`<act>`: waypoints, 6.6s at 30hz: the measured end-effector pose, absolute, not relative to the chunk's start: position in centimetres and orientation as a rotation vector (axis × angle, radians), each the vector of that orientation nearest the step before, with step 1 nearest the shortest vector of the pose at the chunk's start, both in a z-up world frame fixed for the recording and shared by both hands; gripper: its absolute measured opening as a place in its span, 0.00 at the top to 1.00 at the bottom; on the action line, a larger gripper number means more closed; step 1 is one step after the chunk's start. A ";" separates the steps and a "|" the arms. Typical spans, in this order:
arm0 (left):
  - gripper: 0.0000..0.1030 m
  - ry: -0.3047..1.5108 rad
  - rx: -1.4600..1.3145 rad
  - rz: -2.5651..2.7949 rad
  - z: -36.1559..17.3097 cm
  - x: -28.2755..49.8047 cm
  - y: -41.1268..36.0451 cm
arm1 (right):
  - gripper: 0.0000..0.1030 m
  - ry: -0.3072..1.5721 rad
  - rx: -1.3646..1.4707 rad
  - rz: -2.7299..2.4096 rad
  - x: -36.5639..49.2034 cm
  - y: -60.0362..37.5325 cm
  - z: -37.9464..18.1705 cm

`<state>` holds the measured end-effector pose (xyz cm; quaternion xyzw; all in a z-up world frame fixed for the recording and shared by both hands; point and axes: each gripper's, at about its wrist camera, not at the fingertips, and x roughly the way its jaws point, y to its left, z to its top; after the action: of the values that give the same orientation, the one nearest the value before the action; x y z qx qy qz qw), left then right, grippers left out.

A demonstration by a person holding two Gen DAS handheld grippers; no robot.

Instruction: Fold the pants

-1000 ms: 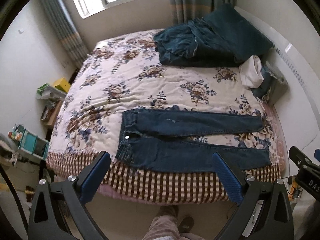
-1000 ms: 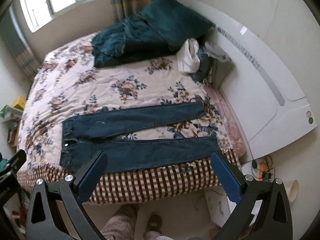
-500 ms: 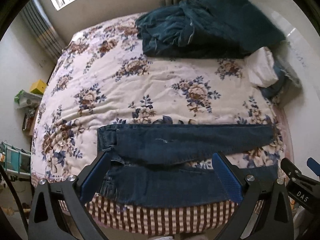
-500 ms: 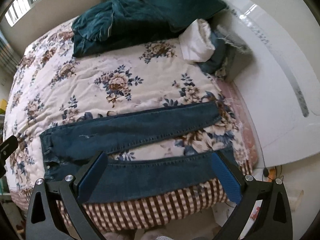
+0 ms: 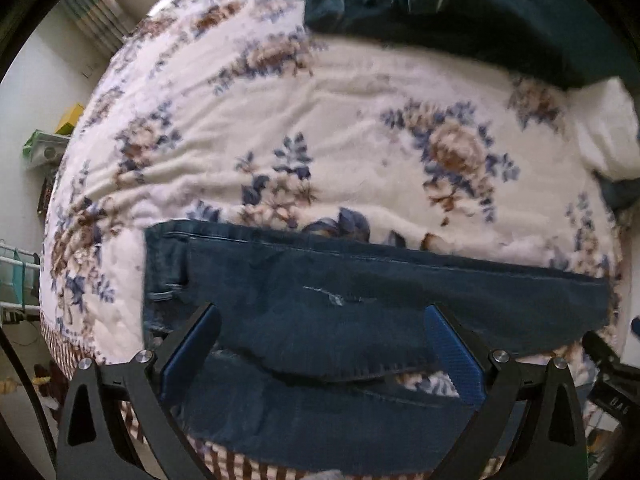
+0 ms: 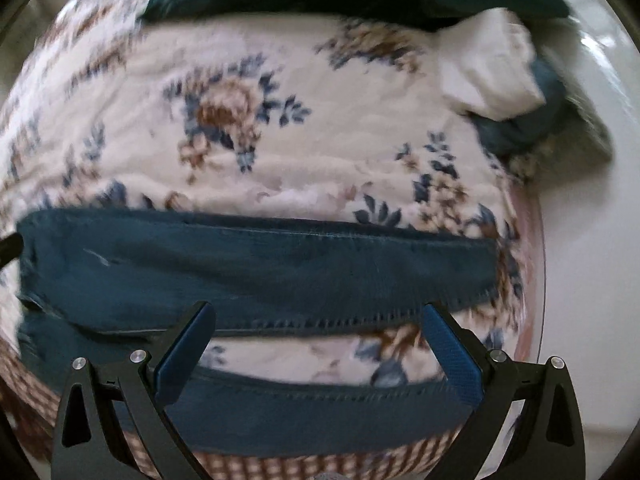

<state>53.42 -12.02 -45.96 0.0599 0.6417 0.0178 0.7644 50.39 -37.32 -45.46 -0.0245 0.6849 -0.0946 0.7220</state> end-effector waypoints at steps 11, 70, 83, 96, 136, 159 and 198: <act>0.00 1.525 0.525 -0.209 -61.0 57.3 -18.8 | 0.00 1.745 -0.406 0.064 56.1 -37.6 -63.4; 0.89 1.629 -0.047 -0.121 -62.8 29.1 -11.0 | 0.86 1.796 -0.133 0.067 27.1 -29.7 -60.9; 0.05 1.458 0.041 0.029 -51.5 32.3 -12.9 | 0.05 1.681 0.245 -0.010 28.0 -36.2 -52.1; 0.05 1.389 0.221 0.189 -54.8 34.6 -13.1 | 0.06 1.672 0.296 -0.429 41.2 -51.1 -61.4; 0.05 1.489 0.294 0.016 -56.9 32.0 -23.5 | 0.96 1.267 0.842 -0.893 16.8 -70.0 -58.6; 0.05 1.475 0.143 0.169 -54.9 30.1 -13.7 | 0.36 1.482 0.769 -0.527 20.2 -59.1 -55.9; 0.87 1.396 -0.560 0.239 -55.5 32.5 26.6 | 0.95 1.551 0.927 -0.498 26.5 -20.6 -57.0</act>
<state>32.47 26.63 -55.49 -0.2535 0.6327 0.1085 0.7237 26.48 -20.62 -57.03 0.3984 0.6668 -0.2141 0.5923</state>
